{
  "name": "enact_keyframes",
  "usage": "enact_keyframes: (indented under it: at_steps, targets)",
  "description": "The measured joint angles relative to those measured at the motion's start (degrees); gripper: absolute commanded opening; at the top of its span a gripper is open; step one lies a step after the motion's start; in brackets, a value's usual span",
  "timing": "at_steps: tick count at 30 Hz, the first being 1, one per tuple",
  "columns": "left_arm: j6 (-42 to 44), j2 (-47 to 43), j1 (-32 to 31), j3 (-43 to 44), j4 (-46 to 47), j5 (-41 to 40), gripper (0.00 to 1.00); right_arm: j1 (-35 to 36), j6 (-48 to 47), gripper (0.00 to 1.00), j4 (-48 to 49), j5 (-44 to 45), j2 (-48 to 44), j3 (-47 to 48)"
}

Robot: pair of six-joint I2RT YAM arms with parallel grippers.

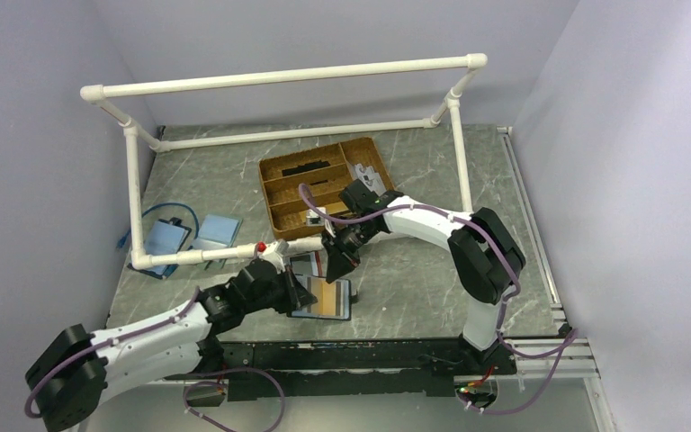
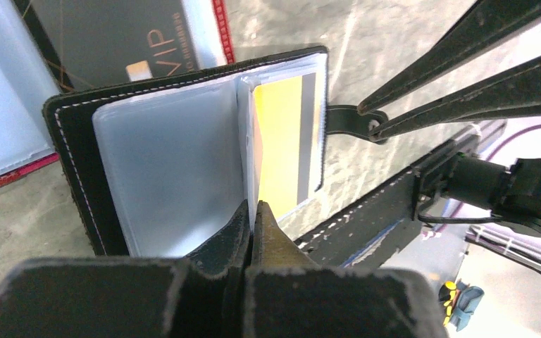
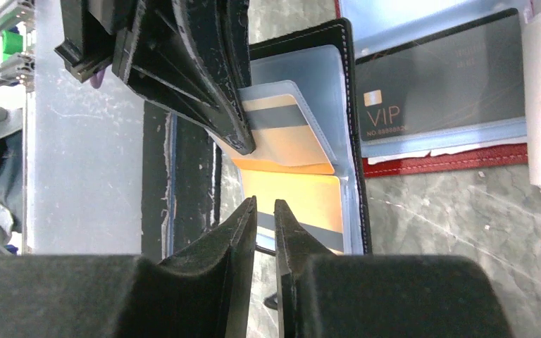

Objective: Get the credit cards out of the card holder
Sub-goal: Remove the credit card from the card holder.

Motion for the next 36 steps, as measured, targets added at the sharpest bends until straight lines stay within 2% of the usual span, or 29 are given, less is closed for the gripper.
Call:
enact_keyframes:
  at_steps: [6, 10, 16, 28, 30, 36]
  targets:
    - [-0.02, -9.75, 0.0, -3.63, 3.65, -1.22, 0.0, -0.07, 0.76, 0.25, -0.35, -3.15, -0.02, 0.17]
    - [0.0, -12.92, 0.0, -5.33, 5.9, -1.64, 0.0, -0.52, 2.27, 0.3, 0.07, -4.81, 0.0, 0.15]
    - [0.39, -13.86, 0.0, -7.54, 10.05, -1.62, 0.0, -1.68, 4.9, 0.35, 1.66, -7.37, 0.59, 0.15]
    - [1.9, -15.15, 0.07, -8.98, 16.72, -1.75, 0.0, -1.84, 8.68, 0.37, 4.0, -10.67, 2.34, -0.28]
    - [2.29, -15.19, 0.07, -9.18, 17.64, -1.86, 0.0, -1.84, 9.18, 0.34, 4.17, -11.39, 2.47, -0.28]
    - [2.29, -15.04, 0.11, -9.97, 20.65, -2.23, 0.0, -2.29, 11.08, 0.16, 5.33, -14.4, 2.51, -0.39]
